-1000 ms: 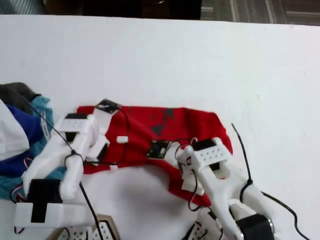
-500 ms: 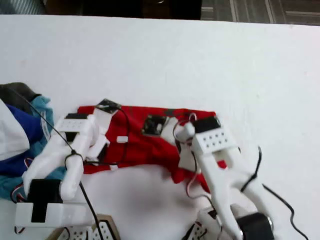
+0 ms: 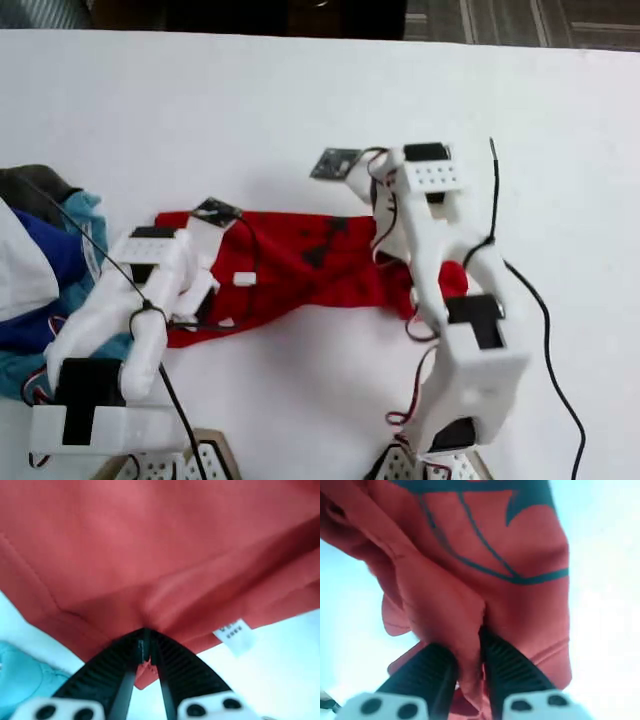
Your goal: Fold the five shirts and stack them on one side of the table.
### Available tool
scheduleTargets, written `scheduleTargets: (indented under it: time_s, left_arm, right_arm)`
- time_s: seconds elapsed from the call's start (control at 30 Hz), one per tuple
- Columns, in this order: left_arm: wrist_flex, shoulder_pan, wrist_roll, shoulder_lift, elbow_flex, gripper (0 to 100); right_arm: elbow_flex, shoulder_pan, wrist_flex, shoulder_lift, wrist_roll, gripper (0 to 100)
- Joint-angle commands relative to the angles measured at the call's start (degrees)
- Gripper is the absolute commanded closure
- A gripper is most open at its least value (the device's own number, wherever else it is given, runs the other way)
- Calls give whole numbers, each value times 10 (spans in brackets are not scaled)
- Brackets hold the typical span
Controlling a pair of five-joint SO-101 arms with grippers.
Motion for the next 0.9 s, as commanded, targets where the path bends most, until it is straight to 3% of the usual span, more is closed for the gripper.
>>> scheduleTargets:
  time_s: [0.0,0.1,0.43,0.5,0.6,0.73,0.87]
  left_arm:
    - [-6,3,-1,15,-9,974]
    - [-6,3,-1,15,-9,974]
    - [-6,3,-1,15,-9,974]
    - [-6,3,-1,15,-9,974]
    - [-6,3,-1,15,-9,974]
    - [-6,3,-1,15,-9,974]
    - [-6,3,-1,15,-9,974]
  right_arm:
    - [-84,17,31,29,-9,868]
    - [-134,35,30,39,-20,810]
    - [-242,104,83,35,-22,827]
    - [-260,114,133,29,-18,859]
    - [-263,121,182,-7,-18,990]
    - [-187,131,184,-106,-15,974]
    - [-12,108,175,-236,21,975]
